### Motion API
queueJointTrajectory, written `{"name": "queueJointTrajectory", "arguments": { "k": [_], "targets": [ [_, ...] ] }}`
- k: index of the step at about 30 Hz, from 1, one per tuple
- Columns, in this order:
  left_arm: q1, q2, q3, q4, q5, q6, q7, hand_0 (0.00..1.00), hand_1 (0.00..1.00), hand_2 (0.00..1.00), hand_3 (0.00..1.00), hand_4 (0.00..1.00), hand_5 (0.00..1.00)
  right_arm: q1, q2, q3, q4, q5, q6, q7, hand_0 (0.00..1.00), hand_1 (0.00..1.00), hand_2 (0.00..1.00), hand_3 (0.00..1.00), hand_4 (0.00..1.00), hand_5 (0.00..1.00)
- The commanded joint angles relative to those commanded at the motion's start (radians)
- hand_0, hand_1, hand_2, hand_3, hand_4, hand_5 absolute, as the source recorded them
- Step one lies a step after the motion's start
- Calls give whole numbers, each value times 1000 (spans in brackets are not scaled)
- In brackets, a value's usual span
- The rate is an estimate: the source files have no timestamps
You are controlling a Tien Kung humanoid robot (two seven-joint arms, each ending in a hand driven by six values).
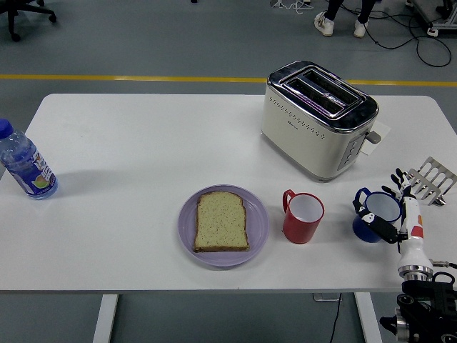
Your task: Pick up the cup,pour liquid into bread,place the cup on the desk
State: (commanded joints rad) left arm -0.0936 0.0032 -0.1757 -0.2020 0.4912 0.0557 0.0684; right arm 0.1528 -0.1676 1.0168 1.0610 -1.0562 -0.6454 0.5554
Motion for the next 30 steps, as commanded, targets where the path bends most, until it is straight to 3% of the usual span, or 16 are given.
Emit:
{"name": "queueJointTrajectory", "arguments": {
  "k": [7, 8, 13, 14, 19, 20, 21, 28, 30],
  "targets": [
    [-5, 1, -4, 0, 2, 0, 0, 634, 645, 657, 551, 323, 836, -3, -10, 67, 160, -27, 0, -38, 954, 800, 967, 998, 944, 116],
    [-5, 2, -4, 0, 2, 0, 0, 635, 646, 657, 552, 323, 835, -3, -10, 72, 173, -26, 0, -45, 846, 728, 894, 852, 770, 110],
    [-7, 3, -5, 0, 2, 0, 0, 635, 646, 657, 552, 323, 835, -2, -14, 147, 262, 154, 30, -75, 846, 728, 894, 852, 770, 110],
    [-7, 4, -6, 0, 1, 0, 0, 635, 646, 657, 552, 322, 835, -5, -17, 163, 277, 187, 51, -92, 748, 627, 695, 618, 625, 2],
    [-9, 5, -9, 1, 3, 1, 0, 635, 646, 657, 552, 322, 835, -18, -42, 249, 339, 399, 259, -205, 748, 627, 695, 618, 625, 2],
    [-10, 5, -9, 1, 2, 1, 0, 635, 646, 657, 552, 323, 835, -20, -44, 265, 345, 438, 298, -223, 682, 589, 655, 601, 632, 64],
    [-10, 5, -9, 1, 2, 1, 0, 635, 646, 657, 552, 323, 835, -20, -45, 279, 349, 484, 343, -241, 682, 589, 655, 601, 632, 64],
    [-12, 6, -7, 1, 4, 2, 0, 635, 645, 657, 551, 323, 836, -29, -36, 391, 326, 783, 629, -463, 675, 580, 652, 609, 627, 91],
    [-12, 6, -8, 1, 3, 2, 0, 635, 645, 657, 551, 323, 836, -31, -34, 399, 321, 860, 659, -479, 675, 580, 652, 609, 627, 91]
  ]
}}
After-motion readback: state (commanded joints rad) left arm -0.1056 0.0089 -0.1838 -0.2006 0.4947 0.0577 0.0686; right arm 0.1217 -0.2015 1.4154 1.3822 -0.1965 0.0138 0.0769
